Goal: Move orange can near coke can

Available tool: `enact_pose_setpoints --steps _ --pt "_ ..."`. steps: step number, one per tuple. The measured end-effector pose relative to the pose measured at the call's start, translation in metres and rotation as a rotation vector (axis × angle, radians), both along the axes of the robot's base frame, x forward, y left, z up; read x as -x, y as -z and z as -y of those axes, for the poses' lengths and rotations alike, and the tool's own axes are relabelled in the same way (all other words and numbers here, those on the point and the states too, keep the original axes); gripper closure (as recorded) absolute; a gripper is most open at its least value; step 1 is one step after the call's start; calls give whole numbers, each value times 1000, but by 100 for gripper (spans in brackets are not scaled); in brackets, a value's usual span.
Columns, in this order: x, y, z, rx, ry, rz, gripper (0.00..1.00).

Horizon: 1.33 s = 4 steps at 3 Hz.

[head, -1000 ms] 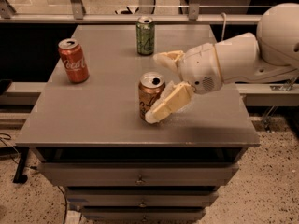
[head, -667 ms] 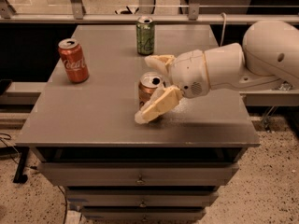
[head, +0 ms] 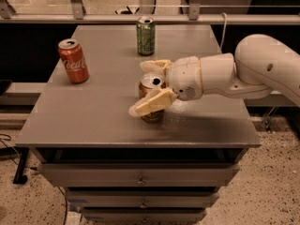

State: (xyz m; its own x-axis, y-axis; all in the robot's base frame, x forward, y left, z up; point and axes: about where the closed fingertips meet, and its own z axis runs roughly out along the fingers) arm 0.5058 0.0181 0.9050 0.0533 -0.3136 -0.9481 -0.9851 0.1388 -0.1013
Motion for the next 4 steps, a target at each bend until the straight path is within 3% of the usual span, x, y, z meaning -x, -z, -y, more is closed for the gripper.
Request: enact_pose_setpoints --steps 2,3,4 --pt "-11 2 5 -26 19 11 64" --pt "-26 -19 -3 -66 19 51 87" --pt "-44 -61 -36 -123 2 138 100"
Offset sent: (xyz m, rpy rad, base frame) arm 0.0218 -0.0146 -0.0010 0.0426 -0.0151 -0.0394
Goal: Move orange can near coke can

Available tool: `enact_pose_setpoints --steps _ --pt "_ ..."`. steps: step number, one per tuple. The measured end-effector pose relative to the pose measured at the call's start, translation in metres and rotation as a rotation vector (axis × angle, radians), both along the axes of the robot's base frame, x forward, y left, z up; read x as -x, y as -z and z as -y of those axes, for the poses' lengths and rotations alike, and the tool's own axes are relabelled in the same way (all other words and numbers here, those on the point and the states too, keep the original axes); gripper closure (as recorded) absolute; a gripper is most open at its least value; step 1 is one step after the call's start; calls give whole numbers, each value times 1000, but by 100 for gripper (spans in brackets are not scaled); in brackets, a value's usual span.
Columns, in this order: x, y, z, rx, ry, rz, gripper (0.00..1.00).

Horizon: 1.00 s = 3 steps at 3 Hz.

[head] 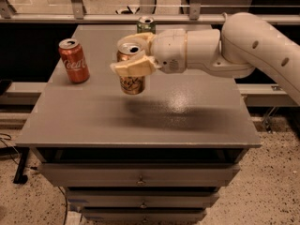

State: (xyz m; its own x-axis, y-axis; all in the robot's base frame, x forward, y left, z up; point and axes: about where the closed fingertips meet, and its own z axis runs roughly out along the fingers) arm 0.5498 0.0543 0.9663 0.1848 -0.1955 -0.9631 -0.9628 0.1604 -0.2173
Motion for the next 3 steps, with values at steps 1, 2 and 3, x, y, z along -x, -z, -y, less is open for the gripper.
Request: enact_pose_setpoints --steps 1,2,3 --pt "-12 -23 -43 -23 -30 78 100" --pt "-23 -16 -89 -15 -56 123 100" --pt "-40 6 -117 16 -72 143 100"
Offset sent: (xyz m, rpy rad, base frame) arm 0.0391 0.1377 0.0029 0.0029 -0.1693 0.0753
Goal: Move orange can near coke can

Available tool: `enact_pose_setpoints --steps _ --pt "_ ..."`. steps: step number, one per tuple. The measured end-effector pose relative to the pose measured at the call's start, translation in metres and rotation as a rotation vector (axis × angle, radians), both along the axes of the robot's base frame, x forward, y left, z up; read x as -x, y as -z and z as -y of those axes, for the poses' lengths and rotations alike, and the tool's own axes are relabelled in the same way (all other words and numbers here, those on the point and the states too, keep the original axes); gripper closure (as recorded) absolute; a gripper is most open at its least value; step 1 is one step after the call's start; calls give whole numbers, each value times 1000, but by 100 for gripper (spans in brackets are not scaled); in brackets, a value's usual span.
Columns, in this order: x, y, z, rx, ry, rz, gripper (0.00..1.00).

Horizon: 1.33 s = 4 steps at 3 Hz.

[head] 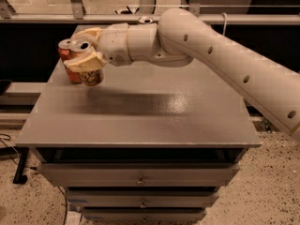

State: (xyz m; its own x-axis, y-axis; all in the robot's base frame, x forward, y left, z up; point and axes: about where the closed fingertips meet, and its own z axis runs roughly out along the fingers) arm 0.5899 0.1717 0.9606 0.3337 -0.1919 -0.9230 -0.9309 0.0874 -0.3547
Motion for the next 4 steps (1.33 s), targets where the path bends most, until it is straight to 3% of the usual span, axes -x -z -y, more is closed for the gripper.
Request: enact_pose_setpoints --steps 2,4 --pt "-46 31 -11 55 21 37 100" --pt "-67 51 2 115 34 36 59"
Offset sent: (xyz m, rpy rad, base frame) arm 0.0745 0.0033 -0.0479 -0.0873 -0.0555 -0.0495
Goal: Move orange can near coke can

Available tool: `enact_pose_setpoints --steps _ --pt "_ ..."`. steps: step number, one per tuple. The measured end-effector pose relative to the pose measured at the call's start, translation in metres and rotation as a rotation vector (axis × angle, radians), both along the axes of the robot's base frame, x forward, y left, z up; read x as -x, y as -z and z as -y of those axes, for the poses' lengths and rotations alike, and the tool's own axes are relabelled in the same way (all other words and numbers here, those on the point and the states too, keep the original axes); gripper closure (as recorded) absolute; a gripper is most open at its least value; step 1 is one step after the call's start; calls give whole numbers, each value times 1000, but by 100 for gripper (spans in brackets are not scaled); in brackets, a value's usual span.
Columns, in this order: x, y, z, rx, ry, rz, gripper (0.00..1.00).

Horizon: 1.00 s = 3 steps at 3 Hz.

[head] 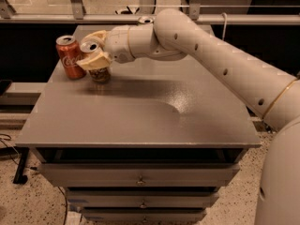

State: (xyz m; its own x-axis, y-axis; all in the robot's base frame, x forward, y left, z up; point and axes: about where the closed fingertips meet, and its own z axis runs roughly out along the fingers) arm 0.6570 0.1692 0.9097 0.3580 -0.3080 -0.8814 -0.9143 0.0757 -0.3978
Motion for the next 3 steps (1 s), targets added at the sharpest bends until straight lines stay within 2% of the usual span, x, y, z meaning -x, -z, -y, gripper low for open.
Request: enact_pose_setpoints --steps 2,3 --pt "-1 -1 2 5 1 -2 13" --pt "0 7 7 31 -10 -26 0"
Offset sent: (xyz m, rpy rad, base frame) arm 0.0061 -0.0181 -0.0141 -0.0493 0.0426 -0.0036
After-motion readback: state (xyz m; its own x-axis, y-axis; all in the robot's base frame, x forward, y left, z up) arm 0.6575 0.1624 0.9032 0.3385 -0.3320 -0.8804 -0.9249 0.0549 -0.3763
